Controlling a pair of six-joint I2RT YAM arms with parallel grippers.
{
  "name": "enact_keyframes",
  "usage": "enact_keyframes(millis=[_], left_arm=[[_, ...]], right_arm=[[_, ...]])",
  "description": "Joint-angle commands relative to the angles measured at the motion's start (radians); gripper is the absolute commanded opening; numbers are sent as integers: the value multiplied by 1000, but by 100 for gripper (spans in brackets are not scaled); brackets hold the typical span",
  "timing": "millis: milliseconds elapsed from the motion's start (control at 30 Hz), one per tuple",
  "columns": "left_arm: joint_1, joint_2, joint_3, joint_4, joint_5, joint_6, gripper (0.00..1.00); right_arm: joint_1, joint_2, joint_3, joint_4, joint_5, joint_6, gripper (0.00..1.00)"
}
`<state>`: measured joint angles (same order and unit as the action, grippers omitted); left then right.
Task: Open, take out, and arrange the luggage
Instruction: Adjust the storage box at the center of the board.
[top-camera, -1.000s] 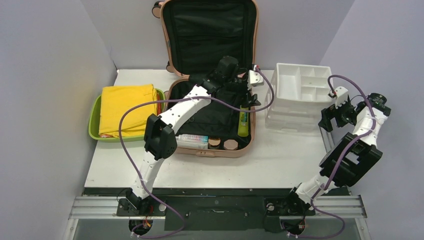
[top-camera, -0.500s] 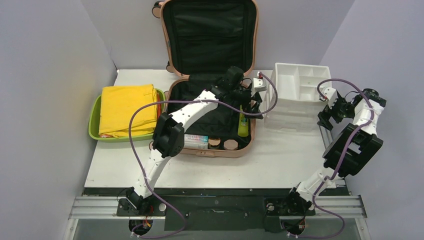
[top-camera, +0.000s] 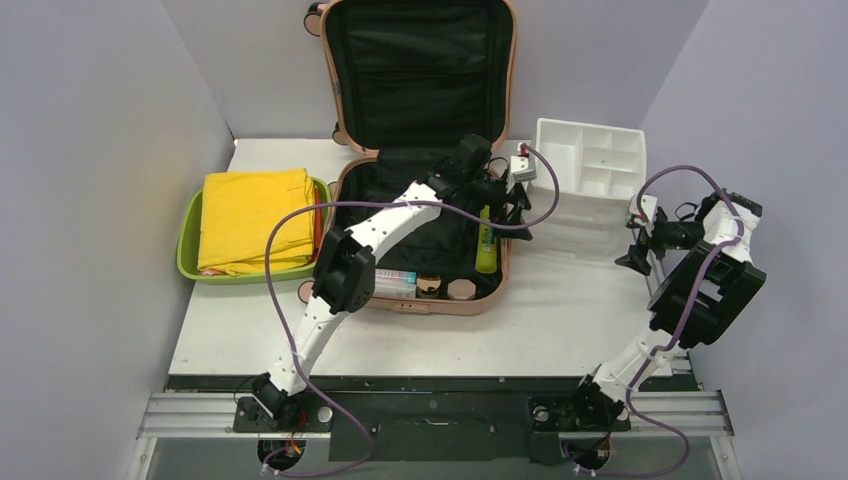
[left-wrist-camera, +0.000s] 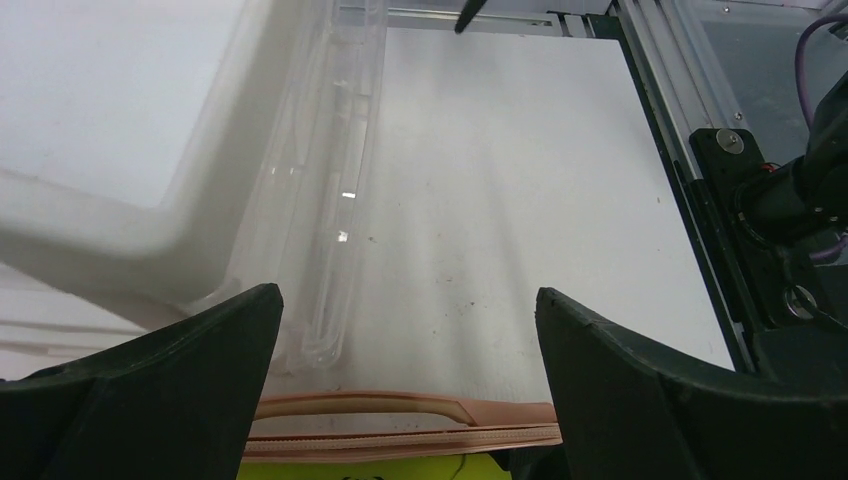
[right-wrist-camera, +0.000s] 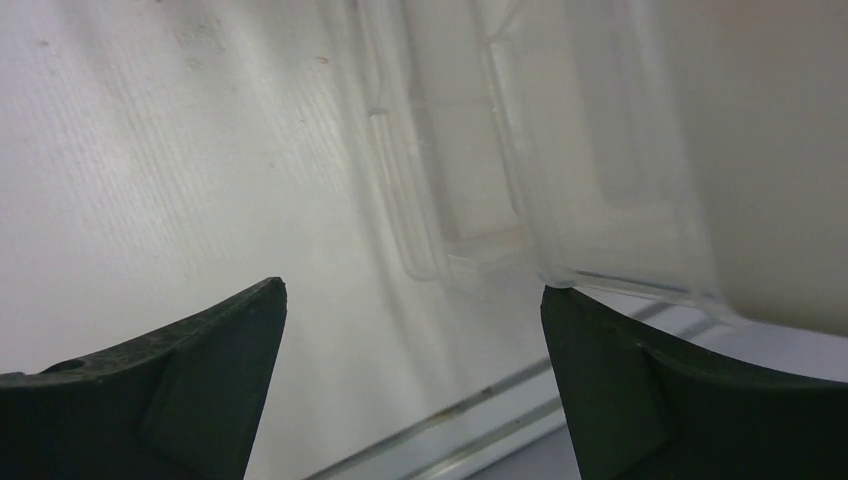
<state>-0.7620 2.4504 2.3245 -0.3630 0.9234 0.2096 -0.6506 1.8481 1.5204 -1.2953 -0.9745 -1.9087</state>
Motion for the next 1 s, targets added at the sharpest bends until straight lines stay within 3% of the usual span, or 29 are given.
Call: enact_keyframes(millis=[0, 267, 433, 567, 967], left_arm=[[19, 18, 67, 87, 59, -40, 95], [54, 10, 58, 86, 89, -61, 90], [64, -36, 49, 23, -77, 15, 91], [85, -41, 33, 30, -125, 59, 94], [157, 119, 223, 264, 72, -55, 97]], right_arm=[[2, 47, -11, -256, -130, -298, 93], [-14, 19, -89, -271, -157, -385, 94], [-75, -40, -138, -269, -233, -408, 94], [-125, -63, -162, -271, -320, -425, 94], [-164, -65, -176, -274, -455, -506, 97]])
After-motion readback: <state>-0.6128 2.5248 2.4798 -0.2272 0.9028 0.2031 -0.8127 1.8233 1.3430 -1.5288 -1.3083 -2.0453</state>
